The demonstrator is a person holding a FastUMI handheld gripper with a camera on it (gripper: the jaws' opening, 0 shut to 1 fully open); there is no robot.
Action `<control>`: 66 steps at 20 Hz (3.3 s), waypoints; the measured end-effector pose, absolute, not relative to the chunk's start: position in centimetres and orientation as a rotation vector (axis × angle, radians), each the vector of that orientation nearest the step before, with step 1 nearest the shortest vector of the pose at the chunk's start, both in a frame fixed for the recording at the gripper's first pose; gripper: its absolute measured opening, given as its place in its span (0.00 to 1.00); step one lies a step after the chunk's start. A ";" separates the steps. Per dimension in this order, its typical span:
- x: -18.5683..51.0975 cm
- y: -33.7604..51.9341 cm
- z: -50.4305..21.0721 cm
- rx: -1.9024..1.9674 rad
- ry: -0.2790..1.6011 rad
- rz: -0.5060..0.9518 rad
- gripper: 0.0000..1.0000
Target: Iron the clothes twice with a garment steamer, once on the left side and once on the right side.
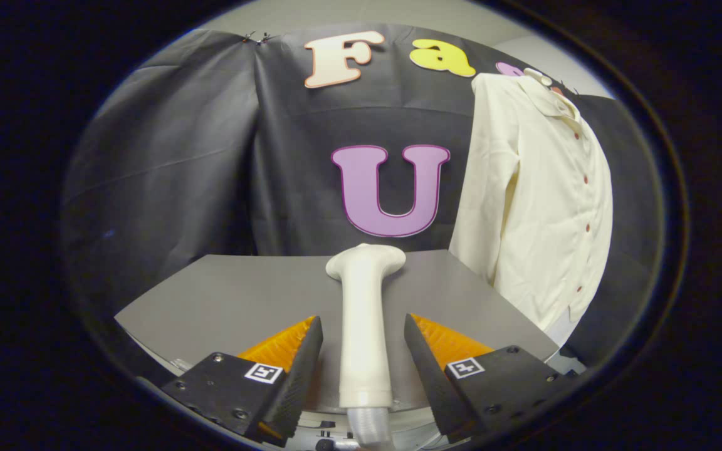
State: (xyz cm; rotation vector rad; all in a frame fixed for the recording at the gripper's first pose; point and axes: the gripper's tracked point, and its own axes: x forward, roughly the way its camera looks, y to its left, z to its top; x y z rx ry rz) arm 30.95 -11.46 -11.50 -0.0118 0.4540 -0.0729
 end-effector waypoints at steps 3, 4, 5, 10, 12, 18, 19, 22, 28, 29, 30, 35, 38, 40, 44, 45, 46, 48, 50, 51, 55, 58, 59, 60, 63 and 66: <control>31.4 -11.3 -12.7 -0.002 0.487 -0.073 0.69; 31.5 -11.4 -12.8 0.002 0.489 -0.078 0.64; 31.5 -11.6 -12.7 0.007 0.490 -0.085 0.52; 31.5 -11.7 -12.5 0.026 0.461 -0.107 0.38; 31.5 -11.4 -12.0 0.031 0.426 -0.089 0.37; 31.3 -11.1 -10.7 0.070 0.343 -0.041 0.34; 31.2 -11.1 -10.4 0.078 0.327 -0.031 0.34; 30.7 -10.7 -9.1 0.070 0.272 0.006 0.33; 28.4 -10.3 -3.8 0.017 0.131 0.062 0.33; 28.0 -10.7 -3.2 0.007 0.118 0.062 0.33; 27.7 -10.9 -2.8 0.003 0.108 0.066 0.33; 26.5 -14.6 0.4 -0.025 0.040 0.047 0.32; 26.4 -18.6 2.7 -0.024 -0.015 0.002 0.32; 26.7 -21.6 3.7 -0.022 -0.041 -0.031 0.32; 27.6 -27.6 5.1 -0.002 -0.080 -0.097 0.32; 28.0 -28.8 5.4 0.001 -0.086 -0.108 0.32; 28.2 -30.1 5.5 0.003 -0.090 -0.117 0.32; 28.8 -31.9 5.5 0.005 -0.095 -0.122 0.32; 29.3 -34.0 5.2 0.018 -0.096 -0.130 0.32; 29.6 -34.7 4.9 0.039 -0.097 -0.125 0.32; 31.3 -37.0 3.9 0.128 -0.098 -0.100 0.32; 31.4 -36.9 3.5 0.180 -0.116 -0.057 0.32; 31.4 -37.0 3.5 0.184 -0.119 -0.051 0.32; 31.4 -37.1 3.5 0.186 -0.119 -0.046 0.32; 30.8 -37.3 2.2 0.179 -0.100 -0.038 0.32; 30.2 -37.3 0.7 0.198 -0.080 -0.026 0.32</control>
